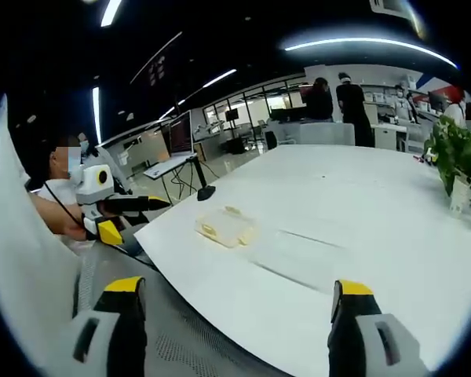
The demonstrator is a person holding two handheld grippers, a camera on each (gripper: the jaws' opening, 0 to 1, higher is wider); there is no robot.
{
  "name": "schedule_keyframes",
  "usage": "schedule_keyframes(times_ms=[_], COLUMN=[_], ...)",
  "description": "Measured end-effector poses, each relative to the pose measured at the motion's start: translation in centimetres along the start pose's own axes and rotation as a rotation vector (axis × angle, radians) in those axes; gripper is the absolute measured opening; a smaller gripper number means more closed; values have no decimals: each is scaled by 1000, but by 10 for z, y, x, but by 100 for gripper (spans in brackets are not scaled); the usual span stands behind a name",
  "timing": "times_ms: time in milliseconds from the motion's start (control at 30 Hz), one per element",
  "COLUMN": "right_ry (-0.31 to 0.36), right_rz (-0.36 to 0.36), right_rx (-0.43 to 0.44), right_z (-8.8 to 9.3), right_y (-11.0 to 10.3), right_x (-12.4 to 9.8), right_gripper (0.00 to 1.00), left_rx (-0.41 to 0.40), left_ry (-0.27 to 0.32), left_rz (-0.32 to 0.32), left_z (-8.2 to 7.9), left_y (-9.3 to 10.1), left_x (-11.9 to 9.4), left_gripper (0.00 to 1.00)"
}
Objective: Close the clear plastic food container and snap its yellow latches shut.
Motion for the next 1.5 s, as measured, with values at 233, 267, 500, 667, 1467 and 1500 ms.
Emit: schedule_keyframes(times_ms=[233,267,500,667,1467,1500], right_ry=[-4,-3,-5,-6,-9,-10], right_rz=[-2,-3,-3,-5,-1,-3], right_rx=[-1,0,-4,-9,-16,-16], right_z=[0,0,0,1,0,0], right_y=[1,1,0,0,0,-1], right_x=[0,0,0,0,1,1], right_gripper=[99,99,98,98,97,97], left_rx=[-1,-3,1,1,3,3], left_ry=[-1,1,0,0,8,10], left_rz=[1,2,4,1,5,4], left_z=[-1,-1,-1,-1,0,0], left_y=[0,1,1,1,0,0], left_x=[0,1,1,0,-1,-1], left_gripper=[99,99,99,99,99,99])
Point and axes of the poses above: the point that each gripper's makers call its tool centre point, and the gripper's own axes: x roughly forward along the fingers, y roughly to its right, z roughly out of its underside, the point moved 10 cm from there along -x, roughly backward along the fingers, and after that the axes turned 15 degrees about -z, right-handed, at the moved point
